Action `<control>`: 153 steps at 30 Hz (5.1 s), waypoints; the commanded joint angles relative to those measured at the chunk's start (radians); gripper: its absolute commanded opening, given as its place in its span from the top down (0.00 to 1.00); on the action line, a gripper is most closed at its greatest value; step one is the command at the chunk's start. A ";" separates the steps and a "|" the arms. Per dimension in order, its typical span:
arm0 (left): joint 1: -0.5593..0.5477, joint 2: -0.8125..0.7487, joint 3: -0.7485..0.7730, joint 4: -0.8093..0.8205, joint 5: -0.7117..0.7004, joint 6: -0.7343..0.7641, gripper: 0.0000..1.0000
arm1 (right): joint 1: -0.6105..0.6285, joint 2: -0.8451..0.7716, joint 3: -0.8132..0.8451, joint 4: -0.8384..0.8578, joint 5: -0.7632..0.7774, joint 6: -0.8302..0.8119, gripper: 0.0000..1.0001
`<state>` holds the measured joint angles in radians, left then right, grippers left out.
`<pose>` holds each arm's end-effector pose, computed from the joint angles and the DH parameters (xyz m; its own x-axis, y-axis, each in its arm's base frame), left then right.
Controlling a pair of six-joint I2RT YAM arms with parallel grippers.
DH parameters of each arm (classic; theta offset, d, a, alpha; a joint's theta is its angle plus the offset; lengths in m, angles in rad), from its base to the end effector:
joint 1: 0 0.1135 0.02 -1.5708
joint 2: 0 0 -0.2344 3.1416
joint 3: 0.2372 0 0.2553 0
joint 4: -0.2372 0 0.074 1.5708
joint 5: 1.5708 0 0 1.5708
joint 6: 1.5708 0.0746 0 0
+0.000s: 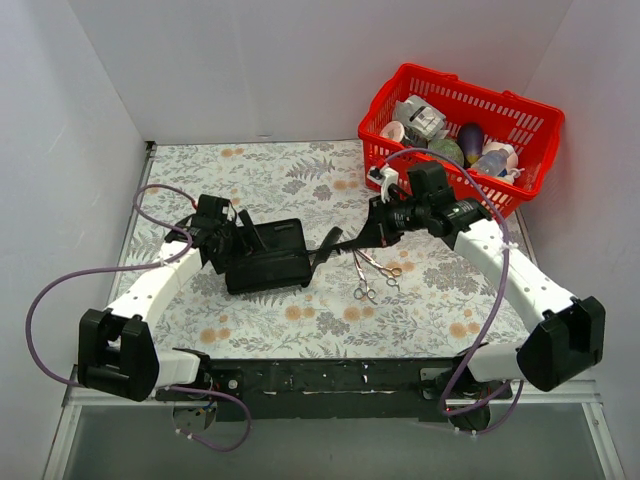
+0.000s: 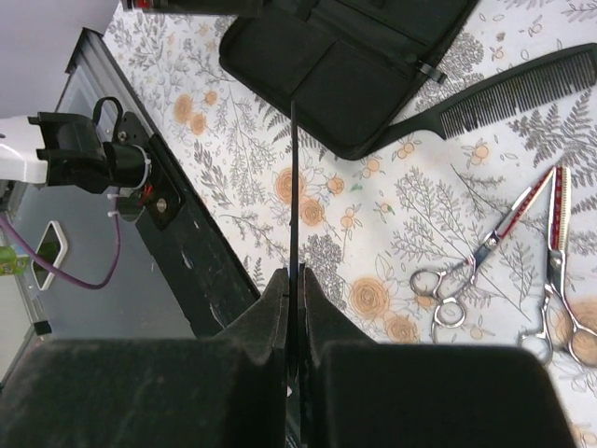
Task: Sort the hair-cutting tools
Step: Place the comb in the hairdressing tool bag.
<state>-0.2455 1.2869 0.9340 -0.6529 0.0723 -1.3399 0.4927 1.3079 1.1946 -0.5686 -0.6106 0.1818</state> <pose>0.2775 -0.0751 0.1837 -0.4600 -0.8857 -0.0631 -0.7335 0.4191 -0.5352 0.2594 0.1878 0.2862 -0.6871 -0.2008 -0.6982 -0.6665 0.5568 0.4958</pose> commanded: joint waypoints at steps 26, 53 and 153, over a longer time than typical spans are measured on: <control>0.023 -0.018 -0.293 0.199 0.020 -0.061 0.17 | -0.003 0.284 0.023 0.242 -0.161 0.073 0.99; 0.041 0.052 -0.276 0.222 -0.126 -0.123 0.16 | 0.056 0.395 -0.067 0.341 -0.159 0.113 0.99; 0.041 -0.090 -0.248 0.168 -0.160 -0.099 0.16 | 0.271 0.787 -0.013 0.728 0.166 0.650 0.99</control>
<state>-0.2111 1.2522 0.6422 -0.4393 -0.0349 -1.4647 0.7528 2.0510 1.1782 0.1532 -0.5465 0.8326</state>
